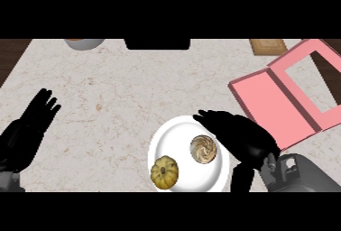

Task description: Pick the cupcake from the plate and place it in the cardboard box

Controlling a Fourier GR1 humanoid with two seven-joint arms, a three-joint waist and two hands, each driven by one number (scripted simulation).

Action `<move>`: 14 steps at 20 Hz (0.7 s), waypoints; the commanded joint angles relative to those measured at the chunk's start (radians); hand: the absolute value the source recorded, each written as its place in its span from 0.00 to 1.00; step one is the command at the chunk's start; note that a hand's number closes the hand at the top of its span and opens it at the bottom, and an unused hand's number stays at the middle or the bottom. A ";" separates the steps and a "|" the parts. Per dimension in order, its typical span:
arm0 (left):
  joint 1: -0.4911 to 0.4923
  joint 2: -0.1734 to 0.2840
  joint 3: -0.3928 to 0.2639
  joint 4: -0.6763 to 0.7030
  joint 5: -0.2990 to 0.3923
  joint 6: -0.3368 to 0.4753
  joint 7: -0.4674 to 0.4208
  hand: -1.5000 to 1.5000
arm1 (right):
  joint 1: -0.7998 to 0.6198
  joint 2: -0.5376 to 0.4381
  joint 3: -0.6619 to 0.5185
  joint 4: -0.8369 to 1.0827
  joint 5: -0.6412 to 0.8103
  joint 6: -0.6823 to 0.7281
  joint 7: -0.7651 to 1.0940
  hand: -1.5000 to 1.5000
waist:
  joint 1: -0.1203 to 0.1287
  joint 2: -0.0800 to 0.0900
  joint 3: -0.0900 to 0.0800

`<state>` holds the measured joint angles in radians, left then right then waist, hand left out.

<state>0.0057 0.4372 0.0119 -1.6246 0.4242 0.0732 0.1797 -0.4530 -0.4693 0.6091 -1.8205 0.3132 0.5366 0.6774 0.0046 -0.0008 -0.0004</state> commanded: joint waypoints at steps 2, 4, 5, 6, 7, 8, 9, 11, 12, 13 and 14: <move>-0.032 0.002 0.067 0.063 0.001 -0.057 0.011 0.50 | 0.016 0.096 -0.012 0.026 0.066 0.069 0.033 0.00 | -0.002 0.001 0.000; -0.031 -0.047 0.036 0.080 -0.056 -0.057 -0.045 0.50 | 0.051 0.052 -0.076 0.033 0.093 0.094 -0.069 0.00 | -0.003 0.001 0.000; -0.002 -0.058 0.019 -0.013 -0.068 -0.021 0.020 0.50 | 0.079 0.100 -0.046 0.017 0.114 0.091 -0.023 0.00 | -0.002 0.000 0.000; 0.064 -0.081 -0.004 -0.094 -0.083 0.019 0.025 0.50 | 0.024 0.091 -0.093 0.088 0.105 0.085 -0.088 0.00 | 0.004 0.000 0.001; -0.016 -0.012 0.094 0.016 -0.011 -0.083 0.020 0.50 | 0.103 0.061 -0.070 0.037 0.147 0.069 -0.127 0.00 | -0.003 0.000 0.000; -0.006 -0.073 0.048 -0.006 -0.068 -0.040 0.023 0.50 | 0.104 0.100 -0.089 -0.018 0.141 0.123 -0.066 0.00 | -0.004 0.000 0.000; -0.028 -0.077 0.056 0.071 -0.070 -0.069 -0.021 0.50 | 0.058 0.128 -0.104 0.056 0.155 0.102 -0.118 0.00 | -0.003 0.001 0.000; 0.026 -0.049 0.095 0.007 -0.042 -0.111 0.000 0.50 | 0.075 0.178 -0.073 0.045 0.199 0.097 -0.092 0.00 | 0.000 0.000 0.000; -0.062 -0.051 0.083 -0.006 -0.056 -0.052 0.095 0.50 | 0.055 0.175 -0.078 0.090 0.223 0.089 -0.145 0.00 | -0.001 0.001 0.001; -0.052 -0.074 0.093 0.036 -0.058 -0.084 0.035 0.50 | 0.062 0.182 -0.095 0.063 0.234 0.102 -0.148 0.00 | -0.002 0.001 0.000; 0.016 -0.104 0.057 -0.004 -0.106 -0.057 0.018 0.50 | 0.061 0.231 -0.072 0.067 0.248 0.101 -0.096 0.00 | 0.000 0.000 0.000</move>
<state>-0.0104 0.3692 0.0788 -1.6128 0.3598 0.0113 0.2048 -0.3908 -0.3070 0.5342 -1.7630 0.5085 0.6281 0.5714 0.0032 -0.0003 0.0001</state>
